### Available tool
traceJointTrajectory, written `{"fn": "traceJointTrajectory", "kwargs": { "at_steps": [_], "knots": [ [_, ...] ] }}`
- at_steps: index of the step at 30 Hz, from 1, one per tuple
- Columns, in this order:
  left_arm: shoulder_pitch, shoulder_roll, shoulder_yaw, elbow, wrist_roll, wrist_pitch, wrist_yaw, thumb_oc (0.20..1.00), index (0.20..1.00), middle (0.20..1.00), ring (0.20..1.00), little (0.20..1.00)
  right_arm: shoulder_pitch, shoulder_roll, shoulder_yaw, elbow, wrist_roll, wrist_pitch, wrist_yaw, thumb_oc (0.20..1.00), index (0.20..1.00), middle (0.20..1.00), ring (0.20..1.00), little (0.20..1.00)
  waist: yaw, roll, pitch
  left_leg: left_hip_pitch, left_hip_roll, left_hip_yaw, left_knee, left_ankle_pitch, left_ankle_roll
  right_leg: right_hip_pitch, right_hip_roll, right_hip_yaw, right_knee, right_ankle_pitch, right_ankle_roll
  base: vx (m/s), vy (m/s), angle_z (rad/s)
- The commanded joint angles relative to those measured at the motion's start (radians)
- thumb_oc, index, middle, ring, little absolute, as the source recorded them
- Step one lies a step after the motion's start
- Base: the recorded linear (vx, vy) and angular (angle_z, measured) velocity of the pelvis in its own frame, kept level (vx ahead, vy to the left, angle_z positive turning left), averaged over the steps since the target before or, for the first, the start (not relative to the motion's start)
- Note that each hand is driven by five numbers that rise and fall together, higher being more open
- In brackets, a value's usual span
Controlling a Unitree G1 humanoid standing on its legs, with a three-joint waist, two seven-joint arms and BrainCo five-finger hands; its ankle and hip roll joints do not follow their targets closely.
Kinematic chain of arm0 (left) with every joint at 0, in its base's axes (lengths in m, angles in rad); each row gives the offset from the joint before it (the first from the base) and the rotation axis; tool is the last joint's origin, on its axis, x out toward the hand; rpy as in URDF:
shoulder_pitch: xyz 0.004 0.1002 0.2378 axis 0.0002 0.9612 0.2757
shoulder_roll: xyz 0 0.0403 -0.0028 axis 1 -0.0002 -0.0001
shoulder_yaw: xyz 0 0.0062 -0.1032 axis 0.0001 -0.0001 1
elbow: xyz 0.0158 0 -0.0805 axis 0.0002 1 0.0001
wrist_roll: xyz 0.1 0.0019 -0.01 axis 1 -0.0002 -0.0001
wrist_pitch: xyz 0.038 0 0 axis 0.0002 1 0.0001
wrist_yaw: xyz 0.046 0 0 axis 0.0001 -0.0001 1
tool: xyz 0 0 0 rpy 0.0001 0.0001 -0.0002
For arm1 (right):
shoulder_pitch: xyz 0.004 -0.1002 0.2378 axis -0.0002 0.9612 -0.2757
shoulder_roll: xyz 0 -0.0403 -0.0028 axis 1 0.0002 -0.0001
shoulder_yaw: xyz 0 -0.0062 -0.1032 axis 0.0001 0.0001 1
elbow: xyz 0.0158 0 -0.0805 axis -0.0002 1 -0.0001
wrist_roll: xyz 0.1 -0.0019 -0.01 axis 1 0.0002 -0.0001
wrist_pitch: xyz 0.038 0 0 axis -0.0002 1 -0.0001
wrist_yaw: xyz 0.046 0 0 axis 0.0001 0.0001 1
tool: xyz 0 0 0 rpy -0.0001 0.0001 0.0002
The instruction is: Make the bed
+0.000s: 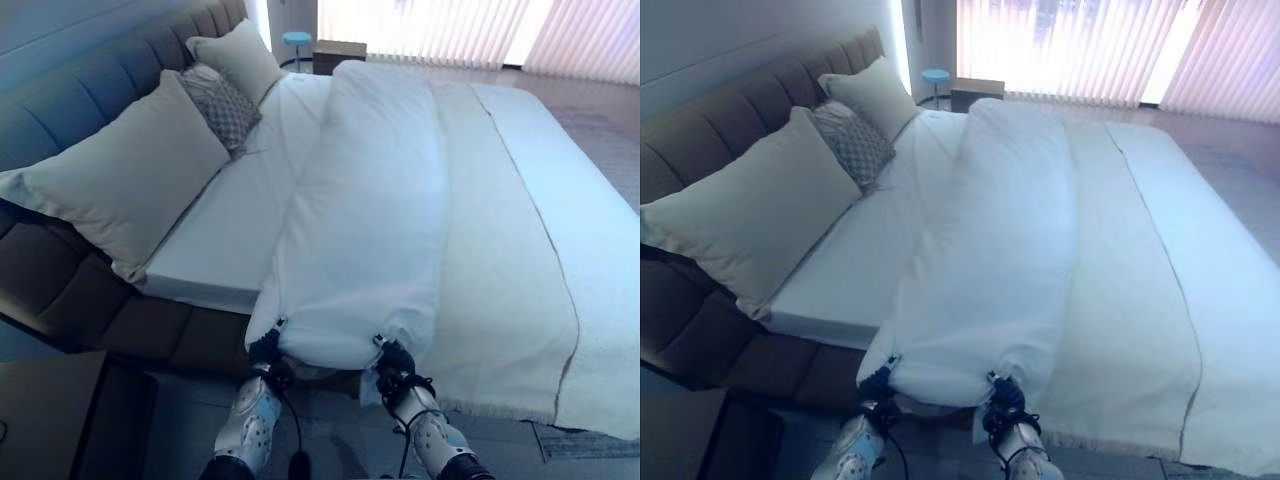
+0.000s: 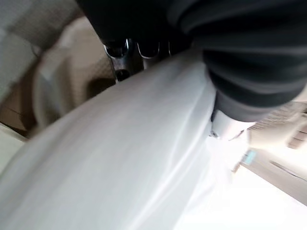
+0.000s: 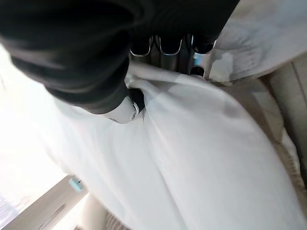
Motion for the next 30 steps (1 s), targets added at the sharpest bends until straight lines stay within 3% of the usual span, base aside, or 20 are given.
{"fn": "traceJointTrajectory", "kwargs": {
  "at_steps": [1,3,9,10,14,15,18,20,23,28,30],
  "knots": [
    [-0.033,0.191,0.169,0.03,0.006,-0.128,0.089,0.2,0.2,0.2,0.2,0.2,0.014,-0.144,-0.101,0.01,-0.001,-0.12,-0.069,0.2,0.2,0.2,0.2,0.2,0.011,0.006,0.04,-0.081,-0.044,0.013,-0.008,-0.012,-0.041,-0.102,0.06,0.125,-0.065,0.093,0.014,-0.1,-0.05,0.3],
    [-0.053,0.174,0.143,0.092,0.004,-0.121,0.079,0.2,0.2,0.2,0.2,0.2,-0.004,-0.149,-0.09,0.062,-0.014,-0.113,-0.079,0.2,0.2,0.2,0.2,0.2,0.015,0.012,0.056,-0.132,-0.039,0.021,-0.004,0.004,-0.048,-0.126,0.055,0.09,-0.104,0.121,0.017,-0.15,-0.082,0.26],
    [-0.124,0.145,0.062,0.289,0.0,-0.104,0.062,0.2,0.2,0.2,0.2,0.2,-0.068,-0.153,-0.066,0.194,-0.038,-0.116,-0.101,0.2,0.2,0.2,0.2,0.2,-0.004,0.023,0.118,-0.235,-0.029,0.007,0.027,0.028,-0.058,-0.204,0.071,0.068,-0.127,0.142,0.006,-0.12,-0.115,0.03],
    [-0.167,0.133,0.036,0.363,0.001,-0.096,0.068,0.2,0.2,0.2,0.2,0.2,-0.113,-0.162,-0.058,0.231,-0.039,-0.12,-0.119,0.2,0.2,0.2,0.2,0.2,-0.014,0.029,0.155,-0.315,-0.028,0.003,0.074,0.032,-0.065,-0.271,0.07,0.055,-0.102,0.138,-0.001,-0.13,-0.107,0.12],
    [-0.23,0.107,0.004,0.439,0.003,-0.086,0.079,0.2,0.2,0.2,0.2,0.2,-0.165,-0.174,-0.052,0.29,-0.021,-0.131,-0.142,0.2,0.2,0.2,0.2,0.2,-0.031,0.036,0.204,-0.411,-0.013,0.018,0.204,-0.012,-0.09,-0.322,0.054,0.025,-0.048,0.093,-0.011,-0.07,-0.108,0.42],
    [-0.268,0.11,-0.015,0.468,0.0,-0.093,0.086,0.2,0.2,0.2,0.2,0.2,-0.217,-0.182,-0.02,0.332,-0.016,-0.139,-0.147,0.2,0.2,0.2,0.2,0.2,-0.021,0.031,0.246,-0.489,-0.025,-0.027,0.289,-0.032,-0.091,-0.379,0.054,0.035,-0.015,0.089,-0.023,-0.09,-0.011,0.44],
    [-0.306,0.108,-0.023,0.489,-0.004,-0.089,0.092,0.2,0.2,0.2,0.2,0.2,-0.271,-0.188,-0.022,0.378,-0.007,-0.143,-0.163,0.2,0.2,0.2,0.2,0.2,-0.019,0.033,0.26,-0.532,-0.001,-0.061,0.241,0.012,-0.094,-0.417,0.053,0.038,-0.009,0.092,-0.018,-0.04,-0.025,0.01],
    [-0.349,0.116,-0.039,0.521,0.012,-0.078,0.096,0.2,0.2,0.2,0.2,0.2,-0.327,-0.184,-0.029,0.426,0.009,-0.148,-0.177,0.2,0.2,0.2,0.2,0.2,-0.025,0.043,0.289,-0.53,0.04,-0.014,0.176,0.043,-0.099,-0.44,0.052,0.041,-0.018,0.101,-0.008,0.04,0.048,-0.06],
    [-0.387,0.125,-0.048,0.52,0.01,-0.086,0.107,0.2,0.2,0.2,0.2,0.2,-0.385,-0.184,-0.024,0.441,0.007,-0.153,-0.189,0.2,0.2,0.2,0.2,0.2,-0.02,0.042,0.302,-0.553,0.035,-0.017,0.127,0.074,-0.108,-0.471,0.057,0.054,-0.043,0.122,-0.003,0.01,0.078,-0.03],
    [-0.454,0.155,-0.048,0.536,0.029,-0.086,0.117,0.2,0.2,0.2,0.2,0.2,-0.483,-0.204,-0.019,0.452,-0.016,-0.156,-0.197,0.2,0.2,0.2,0.2,0.2,-0.018,0.03,0.304,-0.617,0.01,0.017,0.134,0.057,-0.099,-0.527,0.042,0.095,-0.075,0.155,0.006,0.05,0.131,-0.17],
    [-0.479,0.166,-0.051,0.543,0.033,-0.083,0.12,0.2,0.2,0.2,0.2,0.2,-0.512,-0.219,-0.029,0.449,-0.017,-0.159,-0.204,0.464,0.464,0.464,0.464,0.464,-0.025,0.034,0.305,-0.65,-0.003,0.034,0.154,0.04,-0.096,-0.553,0.027,0.114,-0.084,0.169,0.013,0.08,0.161,-0.13]
  ]
}}
